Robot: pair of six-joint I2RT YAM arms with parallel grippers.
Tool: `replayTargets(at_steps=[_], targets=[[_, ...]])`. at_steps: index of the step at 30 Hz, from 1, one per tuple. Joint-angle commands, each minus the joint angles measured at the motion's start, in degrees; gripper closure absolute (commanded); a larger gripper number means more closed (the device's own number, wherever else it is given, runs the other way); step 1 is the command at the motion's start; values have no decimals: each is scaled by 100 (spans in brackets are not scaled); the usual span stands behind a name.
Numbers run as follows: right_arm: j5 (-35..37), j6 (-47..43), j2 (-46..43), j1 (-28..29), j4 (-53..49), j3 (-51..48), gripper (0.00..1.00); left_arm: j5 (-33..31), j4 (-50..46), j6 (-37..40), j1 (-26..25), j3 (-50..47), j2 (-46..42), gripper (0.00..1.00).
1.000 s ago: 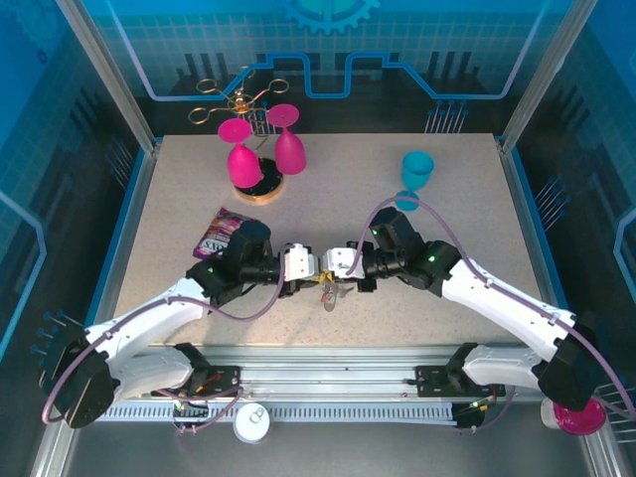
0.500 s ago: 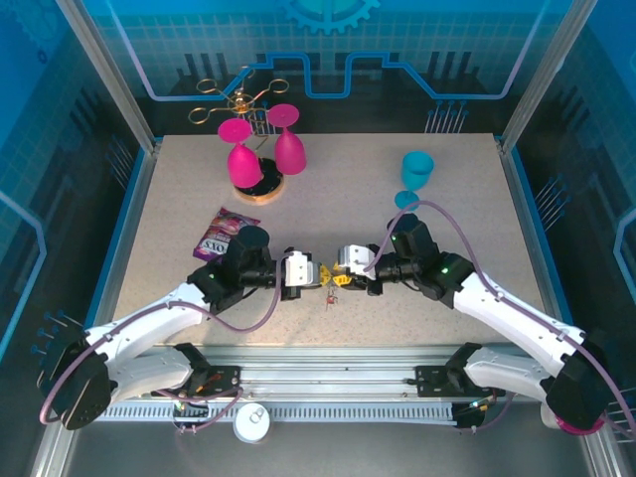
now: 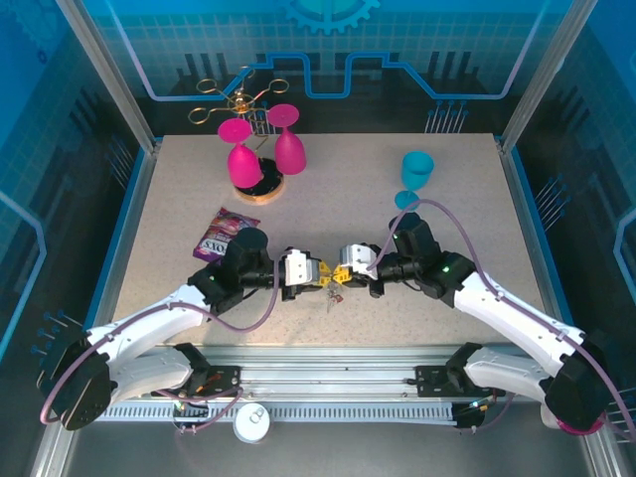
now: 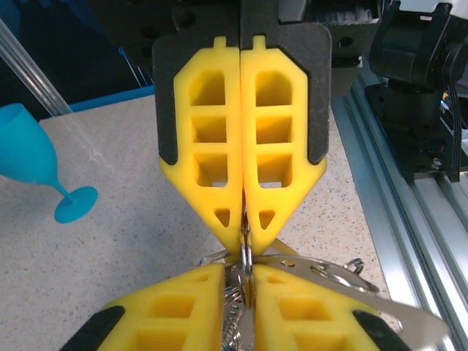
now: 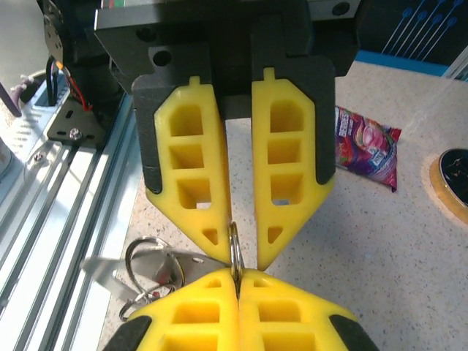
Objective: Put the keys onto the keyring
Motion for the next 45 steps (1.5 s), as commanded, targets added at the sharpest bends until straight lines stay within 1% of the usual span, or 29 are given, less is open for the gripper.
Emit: replayTargets(at_steps=[1,5,6,7,9,10,12,13,15,17,20,24,27,32,34,37,40,41,43,45], targets=[[366,-589,239,239,-1028,678,100,-158,-578,282,-51,452,-49,82],[894,-897,710,569,-1806,1270,100,-306,-1126,513,-98,784,67,83],[1005,-924,807,655,-1895,1379,100,-325,-1196,540,-112,832,102,85],[1086,-944,903,718,-1975,1506,100,-335,-1271,570,-130,890,143,89],[1025,-937,968,788,-1973,1616,100,-358,-1360,618,-138,948,203,98],[987,-899,944,799,-1904,1610,100,-367,-1365,638,-142,957,206,100],[888,-786,808,732,-1655,1462,100,-406,-1239,646,-138,897,175,100],[792,-645,691,650,-1404,1305,95,-421,-1125,644,-136,816,121,100],[690,-334,411,476,-859,926,77,-343,-872,603,-126,645,25,100],[723,-91,144,355,-363,533,63,-242,-656,503,-110,506,-38,100],[903,85,-3,298,-73,159,57,-148,-373,336,-106,382,-63,100],[1240,175,-56,295,195,-117,57,-67,-79,169,-103,244,-93,100],[1490,189,-127,299,366,-232,62,-60,-72,154,-95,208,-115,100],[1611,76,-239,304,323,-260,75,-61,11,88,-88,157,-164,100],[1563,18,-275,316,298,-284,78,-79,220,-31,-65,88,-188,100],[1608,-145,-257,437,317,-362,79,-70,788,-425,-27,-57,-177,100],[1673,-188,-145,577,451,-409,77,-29,1616,-1049,-14,-263,-84,100],[1684,-180,-116,611,510,-423,74,-30,1909,-1270,-19,-332,-41,100],[1662,-122,-98,650,635,-449,65,-47,2501,-1707,-17,-486,69,100],[1632,-52,-205,623,764,-501,59,-65,2748,-1909,-16,-563,132,100]])
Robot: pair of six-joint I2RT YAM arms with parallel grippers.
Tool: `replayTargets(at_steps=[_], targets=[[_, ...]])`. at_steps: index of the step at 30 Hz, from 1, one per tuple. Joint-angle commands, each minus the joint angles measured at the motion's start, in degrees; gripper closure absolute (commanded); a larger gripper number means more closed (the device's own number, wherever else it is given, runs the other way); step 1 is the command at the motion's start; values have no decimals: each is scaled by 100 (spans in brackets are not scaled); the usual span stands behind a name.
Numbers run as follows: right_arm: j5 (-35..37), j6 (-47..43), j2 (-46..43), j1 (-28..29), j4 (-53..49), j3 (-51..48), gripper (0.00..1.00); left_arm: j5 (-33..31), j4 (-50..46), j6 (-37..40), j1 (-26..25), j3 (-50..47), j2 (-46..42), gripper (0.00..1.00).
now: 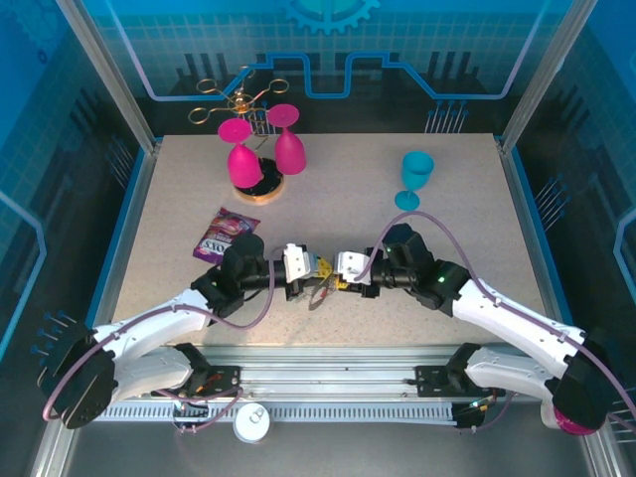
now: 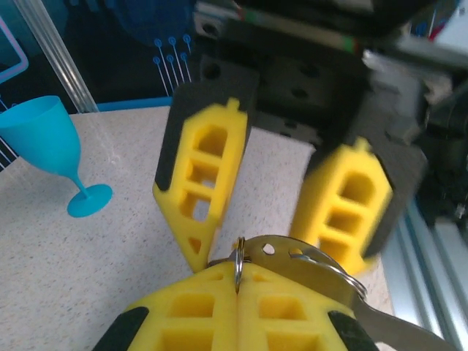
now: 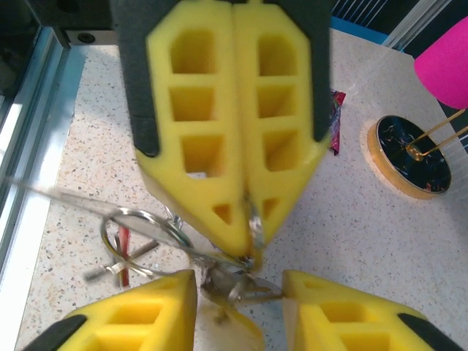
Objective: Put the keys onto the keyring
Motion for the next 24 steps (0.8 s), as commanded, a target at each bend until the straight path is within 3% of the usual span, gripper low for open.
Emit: replayTargets(at_steps=[1,9,24], targets=[[-51,75,-144,45,347,-156,58,213,1317,-706,10,-81,58,100],[-25,351,-805,-504,778,-538,51,497,1069,-606,204,-173,-58,100],[-1012,907,-450,-461,1477,-690,47,1339,1680,-1164,462,-251,10,100]])
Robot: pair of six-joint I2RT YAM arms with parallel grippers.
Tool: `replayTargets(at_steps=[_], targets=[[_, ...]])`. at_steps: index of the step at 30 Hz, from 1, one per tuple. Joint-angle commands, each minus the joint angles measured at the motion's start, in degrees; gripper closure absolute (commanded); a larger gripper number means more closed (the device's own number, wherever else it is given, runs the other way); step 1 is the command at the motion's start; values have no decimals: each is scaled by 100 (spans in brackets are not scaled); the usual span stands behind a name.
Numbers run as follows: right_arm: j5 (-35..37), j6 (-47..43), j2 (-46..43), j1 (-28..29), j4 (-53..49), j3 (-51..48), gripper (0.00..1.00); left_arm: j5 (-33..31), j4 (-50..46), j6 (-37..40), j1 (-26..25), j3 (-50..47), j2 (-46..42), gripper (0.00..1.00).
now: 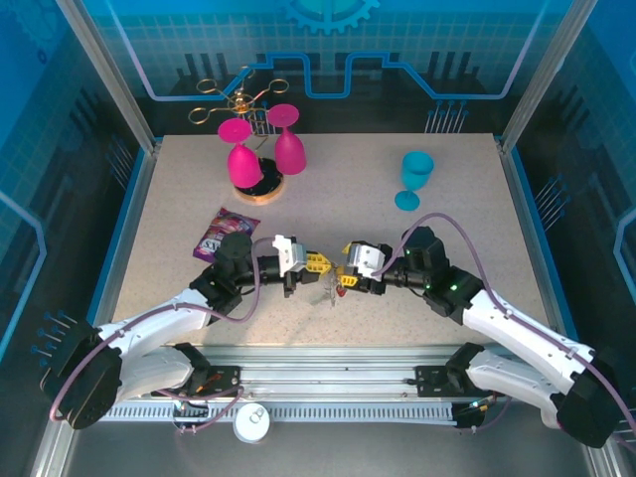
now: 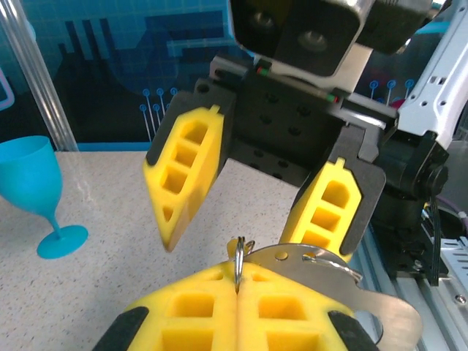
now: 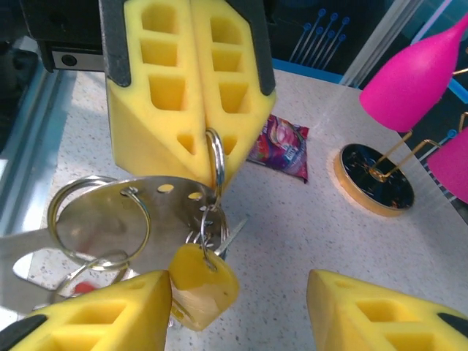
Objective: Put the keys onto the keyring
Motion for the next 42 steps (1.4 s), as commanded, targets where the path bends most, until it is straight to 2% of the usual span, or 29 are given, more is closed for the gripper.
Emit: replayTargets(at_steps=[1,5,11,14,21,29,35,38,42], targets=[[-402,388,110,35,572,-137,47,377,545,-253,74,-39,-29,100],[-132,409,93,102,761,-229,47,396,610,-299,96,-38,-22,100],[-512,601,72,97,824,-247,45,552,695,-407,147,-30,30,100],[-343,604,-34,94,914,-305,50,559,657,-398,185,-36,-8,100],[-98,558,-220,91,979,-354,72,693,575,-401,268,-38,-58,100],[-70,519,-220,91,1033,-366,81,979,397,-450,335,47,-50,100],[144,257,-360,59,835,-376,80,1174,259,-473,407,102,-41,100],[63,153,-311,75,671,-373,69,1290,259,-524,435,145,-23,100],[-105,163,-171,176,704,-406,65,1353,257,-564,444,198,17,100]])
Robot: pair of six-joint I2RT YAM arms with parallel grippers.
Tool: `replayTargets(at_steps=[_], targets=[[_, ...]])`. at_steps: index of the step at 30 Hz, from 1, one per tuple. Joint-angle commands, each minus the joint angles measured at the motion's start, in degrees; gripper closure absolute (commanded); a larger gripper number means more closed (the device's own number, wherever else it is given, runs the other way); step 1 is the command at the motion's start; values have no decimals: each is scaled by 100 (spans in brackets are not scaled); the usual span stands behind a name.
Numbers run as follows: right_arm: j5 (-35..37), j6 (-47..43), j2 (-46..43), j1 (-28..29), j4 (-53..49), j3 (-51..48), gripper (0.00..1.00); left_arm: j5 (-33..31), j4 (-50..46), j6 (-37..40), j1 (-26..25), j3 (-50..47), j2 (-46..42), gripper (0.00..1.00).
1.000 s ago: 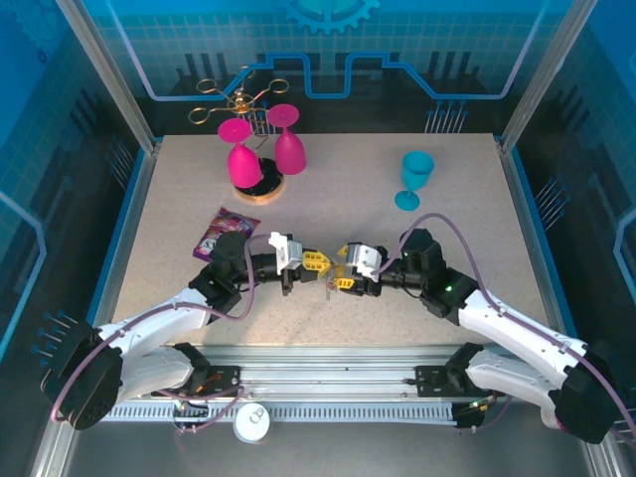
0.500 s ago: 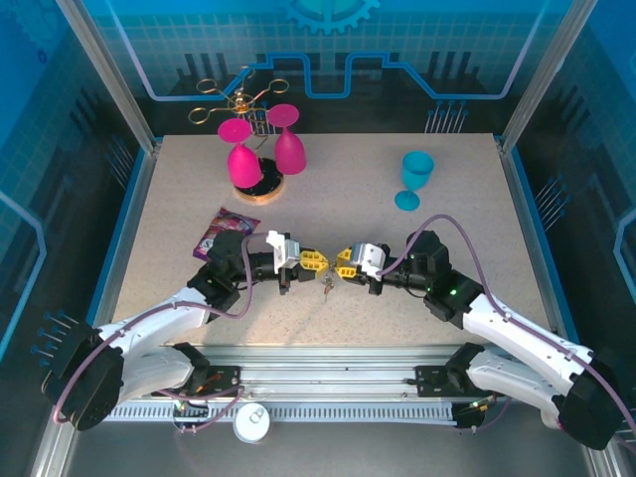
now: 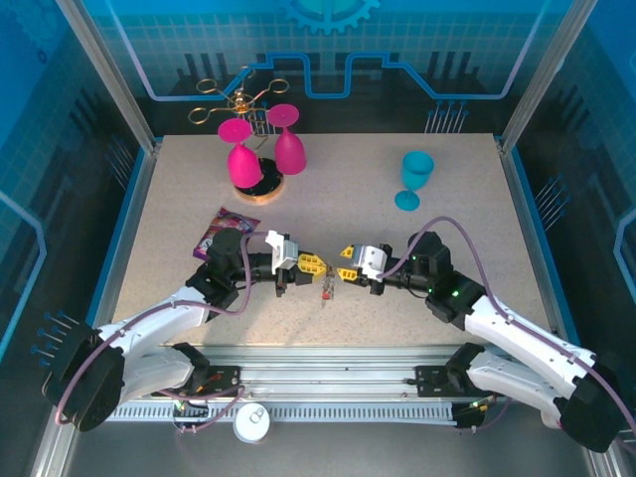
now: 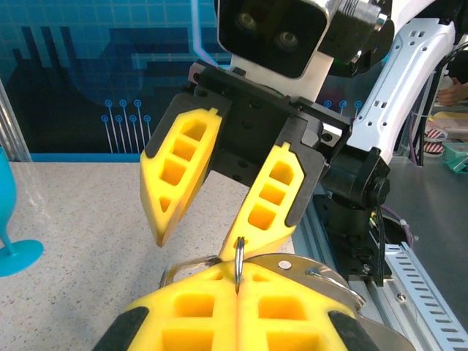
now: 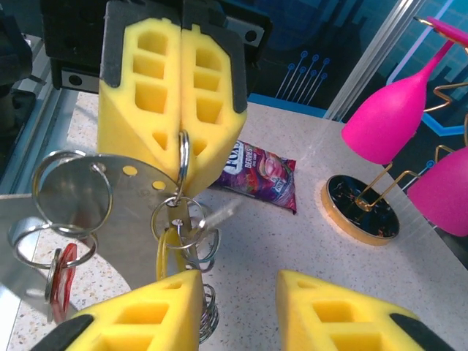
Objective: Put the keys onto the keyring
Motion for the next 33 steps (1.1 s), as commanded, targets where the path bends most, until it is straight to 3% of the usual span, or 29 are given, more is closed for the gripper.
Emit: replayTargets(at_steps=[1,10,14,18,21,29,33], targets=[[-137,-37,90,121,50,-100,64,295,89,-111,57,203,23,100],[-385,93,-43,113,228,-250,52,436,-144,27,88,289,-27,100],[-287,242,-509,-151,97,-384,52,309,-1008,962,78,415,-224,100],[-814,658,-800,-381,10,-434,53,64,-1785,1820,70,626,-354,100],[-1124,1049,-598,-346,65,-359,54,-4,-1935,2042,77,713,-343,100],[-603,1462,232,169,1002,-404,55,-11,-1788,1983,62,678,-329,100],[-684,1562,627,293,1308,-366,63,-60,-1676,1922,68,634,-346,100]])
